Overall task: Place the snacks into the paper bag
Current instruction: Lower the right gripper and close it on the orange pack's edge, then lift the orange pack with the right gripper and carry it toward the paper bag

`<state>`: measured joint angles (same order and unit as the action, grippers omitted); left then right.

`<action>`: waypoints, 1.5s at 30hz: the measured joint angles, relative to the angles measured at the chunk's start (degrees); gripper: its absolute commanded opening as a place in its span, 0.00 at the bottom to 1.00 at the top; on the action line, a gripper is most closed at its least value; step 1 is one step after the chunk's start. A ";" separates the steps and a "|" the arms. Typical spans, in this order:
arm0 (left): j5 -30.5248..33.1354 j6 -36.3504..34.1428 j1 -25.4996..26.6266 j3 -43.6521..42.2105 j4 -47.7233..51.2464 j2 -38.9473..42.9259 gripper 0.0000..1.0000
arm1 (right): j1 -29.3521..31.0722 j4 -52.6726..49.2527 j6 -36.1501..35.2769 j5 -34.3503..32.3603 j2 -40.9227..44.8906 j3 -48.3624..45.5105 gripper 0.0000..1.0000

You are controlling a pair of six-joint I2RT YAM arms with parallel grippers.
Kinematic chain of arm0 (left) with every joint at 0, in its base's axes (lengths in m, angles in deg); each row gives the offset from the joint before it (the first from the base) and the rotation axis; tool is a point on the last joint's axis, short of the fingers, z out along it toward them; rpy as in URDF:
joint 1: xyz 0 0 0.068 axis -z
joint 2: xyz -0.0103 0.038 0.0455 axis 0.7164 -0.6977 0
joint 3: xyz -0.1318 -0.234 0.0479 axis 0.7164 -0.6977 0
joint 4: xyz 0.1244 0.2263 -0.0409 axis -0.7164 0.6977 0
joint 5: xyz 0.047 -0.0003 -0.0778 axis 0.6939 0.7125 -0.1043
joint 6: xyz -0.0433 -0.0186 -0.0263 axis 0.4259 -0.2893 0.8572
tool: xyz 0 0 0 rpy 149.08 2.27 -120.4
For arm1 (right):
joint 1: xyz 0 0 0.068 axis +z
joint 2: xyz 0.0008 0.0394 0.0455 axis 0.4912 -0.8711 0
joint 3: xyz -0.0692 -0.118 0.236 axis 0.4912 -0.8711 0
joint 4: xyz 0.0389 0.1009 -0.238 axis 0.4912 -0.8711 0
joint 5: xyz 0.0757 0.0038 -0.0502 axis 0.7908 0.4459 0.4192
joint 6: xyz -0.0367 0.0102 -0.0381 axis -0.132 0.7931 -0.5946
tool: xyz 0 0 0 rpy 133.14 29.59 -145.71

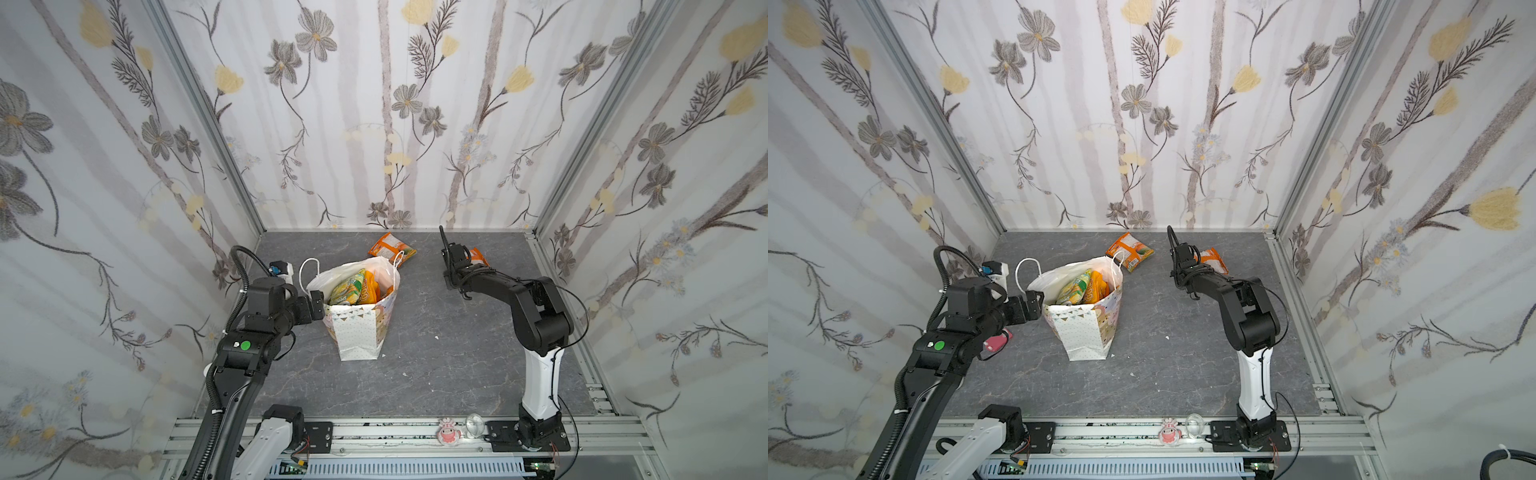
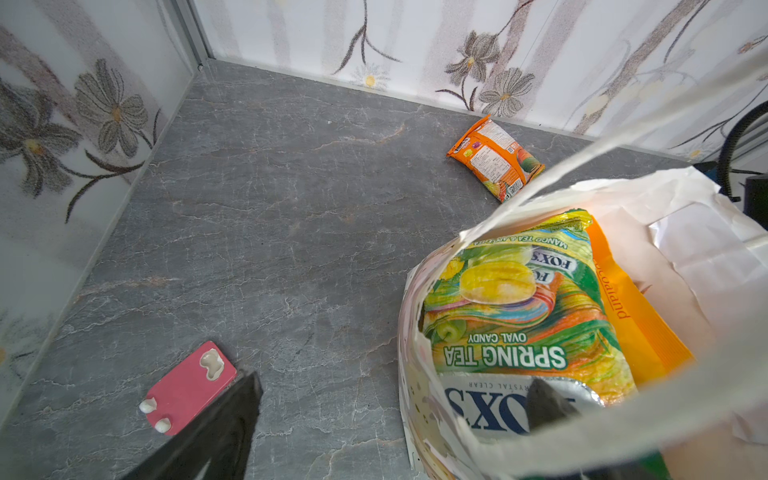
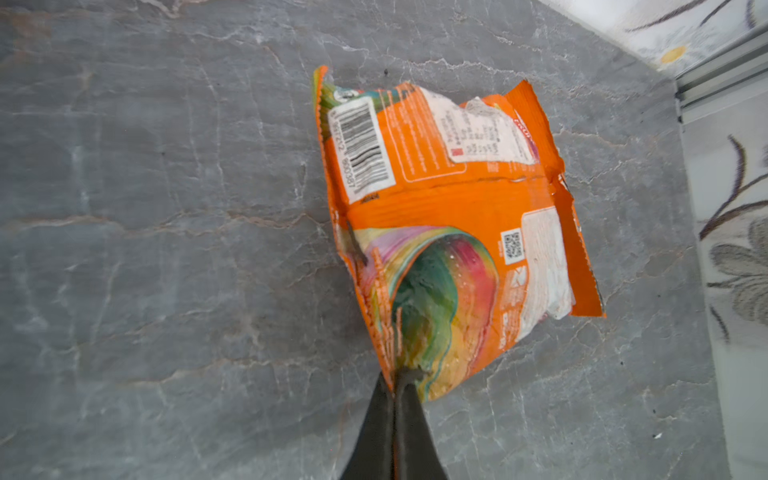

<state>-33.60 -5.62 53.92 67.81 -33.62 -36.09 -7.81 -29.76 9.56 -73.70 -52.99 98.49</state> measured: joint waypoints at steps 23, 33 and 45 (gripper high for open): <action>-0.13 0.00 0.00 0.00 0.00 -0.66 1.00 | -4.26 9.49 12.50 32.98 23.02 -18.67 0.00; -0.13 0.02 0.00 0.00 0.00 -0.63 1.00 | -4.37 11.50 14.91 41.48 30.12 -20.79 0.00; -0.13 0.02 0.00 0.00 0.00 -0.02 1.00 | -3.93 10.36 16.31 47.32 40.89 -20.15 0.00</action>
<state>-33.73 -5.60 53.92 67.81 -33.62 -36.12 -11.75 -19.40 25.87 -26.38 -12.09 78.34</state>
